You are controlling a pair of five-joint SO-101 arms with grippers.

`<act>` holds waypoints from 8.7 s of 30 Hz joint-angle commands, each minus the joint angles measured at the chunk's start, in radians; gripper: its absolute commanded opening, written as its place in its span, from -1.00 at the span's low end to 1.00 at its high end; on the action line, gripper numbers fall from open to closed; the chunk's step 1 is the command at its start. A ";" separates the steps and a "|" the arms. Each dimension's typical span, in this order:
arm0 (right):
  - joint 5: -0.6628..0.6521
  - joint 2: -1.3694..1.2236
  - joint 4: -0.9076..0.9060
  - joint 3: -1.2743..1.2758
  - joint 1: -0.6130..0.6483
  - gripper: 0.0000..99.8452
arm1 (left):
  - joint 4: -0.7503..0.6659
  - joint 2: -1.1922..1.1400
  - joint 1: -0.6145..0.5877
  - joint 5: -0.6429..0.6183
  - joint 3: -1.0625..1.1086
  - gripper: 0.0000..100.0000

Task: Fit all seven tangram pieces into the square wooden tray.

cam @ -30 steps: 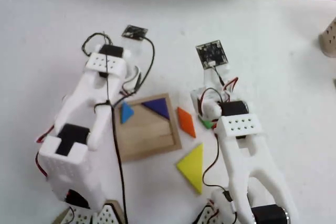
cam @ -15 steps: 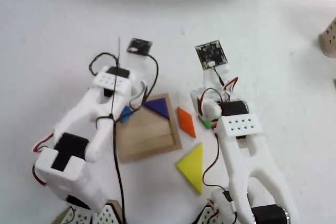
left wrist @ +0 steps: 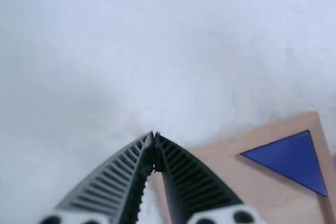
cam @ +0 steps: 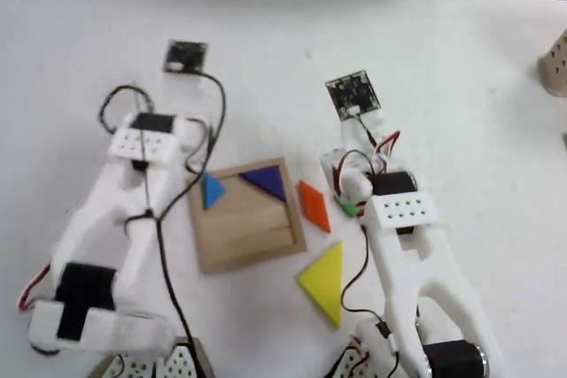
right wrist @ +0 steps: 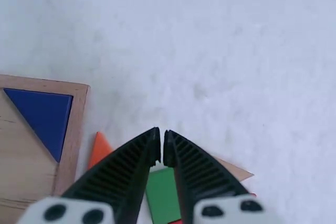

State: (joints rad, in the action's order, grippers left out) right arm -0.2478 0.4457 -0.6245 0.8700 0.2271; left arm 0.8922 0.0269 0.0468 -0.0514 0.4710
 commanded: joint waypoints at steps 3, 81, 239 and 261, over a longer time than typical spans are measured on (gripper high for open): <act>-0.014 0.005 0.021 -0.020 -0.004 -0.96 | -0.127 0.130 0.113 -0.006 0.192 -0.96; -0.014 -0.002 0.021 -0.017 -0.005 -0.96 | -0.368 0.179 0.524 -0.160 0.500 -0.96; -0.117 0.007 -0.265 0.038 0.008 -0.56 | -0.528 0.044 -0.214 -0.230 0.212 -0.95; 0.178 -0.004 -0.291 0.018 0.197 -0.60 | -0.542 0.018 -0.177 -0.087 0.212 -0.95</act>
State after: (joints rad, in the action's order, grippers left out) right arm -0.1757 0.4381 -0.9160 0.9237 0.4189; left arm 0.3721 0.0606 -0.1481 -0.1481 0.7380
